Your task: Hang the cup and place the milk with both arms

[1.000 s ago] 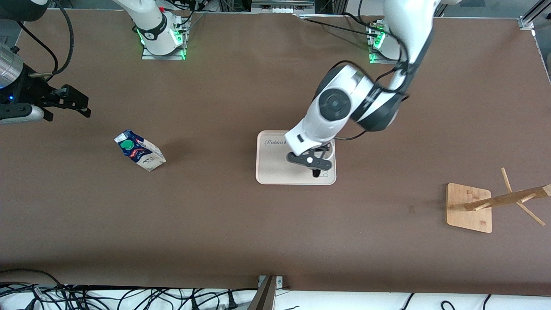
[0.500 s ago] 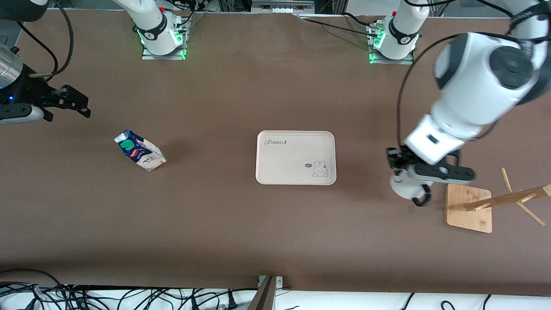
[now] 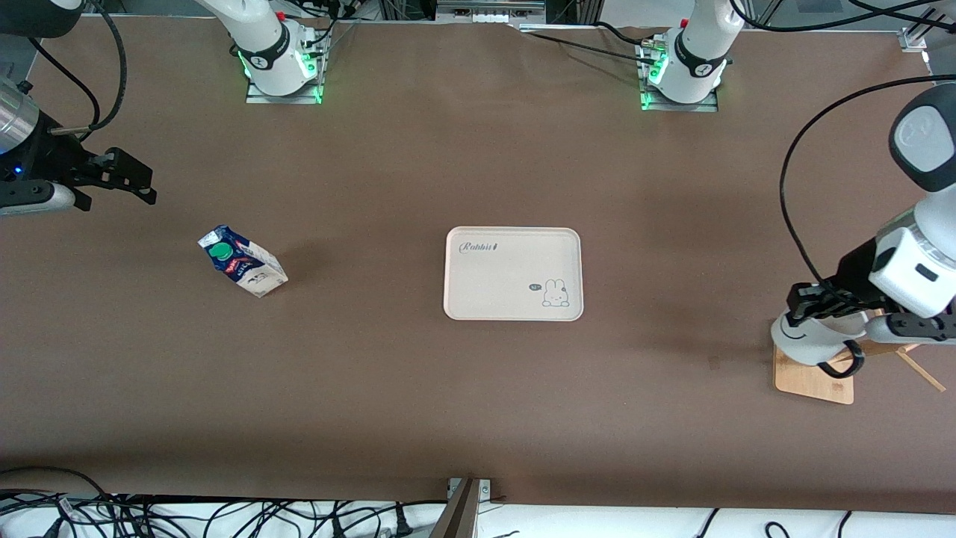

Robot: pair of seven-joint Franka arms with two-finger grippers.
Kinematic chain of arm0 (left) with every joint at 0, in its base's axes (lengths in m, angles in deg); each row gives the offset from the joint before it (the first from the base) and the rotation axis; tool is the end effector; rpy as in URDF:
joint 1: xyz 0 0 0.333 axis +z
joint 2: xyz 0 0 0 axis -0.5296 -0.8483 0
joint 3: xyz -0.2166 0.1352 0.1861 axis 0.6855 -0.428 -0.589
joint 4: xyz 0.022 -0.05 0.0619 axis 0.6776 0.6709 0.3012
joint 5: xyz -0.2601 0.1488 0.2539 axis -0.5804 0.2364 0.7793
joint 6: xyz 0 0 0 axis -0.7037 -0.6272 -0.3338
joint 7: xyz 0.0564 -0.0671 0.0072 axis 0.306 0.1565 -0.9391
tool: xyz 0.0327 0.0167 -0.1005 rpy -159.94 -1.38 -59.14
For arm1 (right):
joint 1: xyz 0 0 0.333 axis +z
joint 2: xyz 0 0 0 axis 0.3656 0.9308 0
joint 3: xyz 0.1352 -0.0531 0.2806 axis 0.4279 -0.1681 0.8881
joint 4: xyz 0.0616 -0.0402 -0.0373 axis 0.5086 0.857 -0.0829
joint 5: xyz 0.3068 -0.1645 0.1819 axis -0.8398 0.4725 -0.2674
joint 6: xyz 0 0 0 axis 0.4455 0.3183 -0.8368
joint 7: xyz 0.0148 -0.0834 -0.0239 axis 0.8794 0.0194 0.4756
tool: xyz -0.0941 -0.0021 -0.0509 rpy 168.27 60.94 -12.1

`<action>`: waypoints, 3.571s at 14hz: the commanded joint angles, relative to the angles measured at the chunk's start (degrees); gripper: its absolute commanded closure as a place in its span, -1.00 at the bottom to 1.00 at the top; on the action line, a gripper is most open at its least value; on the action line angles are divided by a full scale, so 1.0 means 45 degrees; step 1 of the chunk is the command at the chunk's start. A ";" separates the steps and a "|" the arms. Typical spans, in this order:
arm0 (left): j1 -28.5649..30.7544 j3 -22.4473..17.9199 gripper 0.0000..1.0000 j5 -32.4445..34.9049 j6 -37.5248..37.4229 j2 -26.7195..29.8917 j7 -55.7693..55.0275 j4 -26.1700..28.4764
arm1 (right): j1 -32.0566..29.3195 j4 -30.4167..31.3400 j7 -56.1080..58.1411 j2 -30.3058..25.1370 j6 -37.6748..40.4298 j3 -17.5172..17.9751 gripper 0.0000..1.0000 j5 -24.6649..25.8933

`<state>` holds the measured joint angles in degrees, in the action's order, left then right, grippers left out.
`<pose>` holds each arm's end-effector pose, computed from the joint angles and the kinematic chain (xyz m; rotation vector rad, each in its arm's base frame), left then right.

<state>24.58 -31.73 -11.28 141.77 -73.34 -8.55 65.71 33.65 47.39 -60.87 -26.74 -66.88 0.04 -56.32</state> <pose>0.6821 -0.0047 0.5210 2.9406 0.1216 0.2923 0.5682 0.0206 0.5906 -3.1219 -0.1765 -0.0684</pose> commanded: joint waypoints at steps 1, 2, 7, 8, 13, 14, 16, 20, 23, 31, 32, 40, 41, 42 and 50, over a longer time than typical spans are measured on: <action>0.0645 0.0020 1.00 -0.0396 -0.0022 -0.0310 0.0298 -0.0451 | -0.0194 -0.0257 -0.0053 0.0094 0.0108 0.0169 -1.00 0.0041; 0.0784 0.0039 1.00 -0.0435 -0.0041 -0.0350 0.0395 -0.0492 | -0.0213 -0.0257 -0.0053 0.0114 0.0088 0.0150 -1.00 0.0041; 0.1371 0.0040 1.00 -0.1390 -0.0801 -0.0370 0.0415 -0.0492 | -0.0213 -0.0257 -0.0053 0.0114 0.0088 0.0169 -1.00 0.0041; 0.1390 0.0020 1.00 -0.1489 -0.0957 -0.0389 0.0396 -0.0492 | -0.0213 -0.0257 -0.0053 0.0114 0.0127 0.0169 -1.00 0.0041; 0.1819 0.0020 1.00 -0.1490 -0.1271 -0.0390 0.0415 -0.0511 | -0.0213 -0.0257 -0.0053 0.0114 0.0088 0.0169 -1.00 0.0041; 0.1898 0.0020 1.00 -0.1490 -0.1272 -0.0390 0.0435 -0.0531 | -0.0213 -0.0257 -0.0053 0.0114 0.0146 0.0150 -1.00 0.0041; 0.2034 0.0020 1.00 -0.1490 -0.1272 -0.0409 0.0454 -0.0531 | -0.0213 -0.0257 -0.0053 0.0133 0.0088 0.0150 -1.00 0.0041; 0.2327 0.0020 1.00 -0.1509 -0.1330 -0.0584 0.1192 -0.0511 | -0.0213 -0.0257 -0.0053 0.0172 0.0088 0.0150 -1.00 0.0041; 0.2678 0.0020 1.00 -0.1703 -0.1330 -0.0643 0.1801 -0.0492 | -0.0214 -0.0257 -0.0053 0.0172 0.0088 0.0150 -1.00 0.0041; 0.2875 0.0039 -1.00 -0.1744 -0.1564 -0.0683 0.3404 -0.0511 | -0.0233 -0.0257 -0.0053 0.0172 0.0088 0.0150 -1.00 0.0041; 0.2875 0.0098 -1.00 -0.1725 -0.2009 -0.0663 0.3365 -0.0531 | -0.0233 -0.0257 -0.0053 0.0172 0.0088 0.0150 -1.00 0.0041; 0.1783 0.0274 -1.00 0.1199 -0.5605 0.1151 0.1333 -0.1332 | -0.0272 -0.0237 -0.0053 0.0172 0.0205 0.0150 -1.00 0.0041; 0.1627 0.0293 -1.00 0.1727 -0.5801 0.1347 0.1333 -0.1332 | -0.0272 -0.0237 -0.0034 0.0172 0.0224 0.0130 -1.00 0.0041; 0.1470 0.0294 -1.00 0.2042 -0.6112 0.1445 0.1353 -0.1332 | -0.0272 -0.0237 -0.0053 0.0192 0.0225 0.0130 -1.00 0.0041; 0.0649 0.0391 -1.00 0.2885 -0.6857 0.1583 0.1411 -0.1703 | -0.0291 -0.0237 -0.0033 0.0192 0.0225 0.0091 -1.00 0.0041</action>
<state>28.50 -30.40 -0.22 112.73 -66.51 -2.22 59.29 32.92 47.38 -60.89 -26.25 -66.77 0.04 -56.32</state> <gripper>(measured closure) 0.000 0.000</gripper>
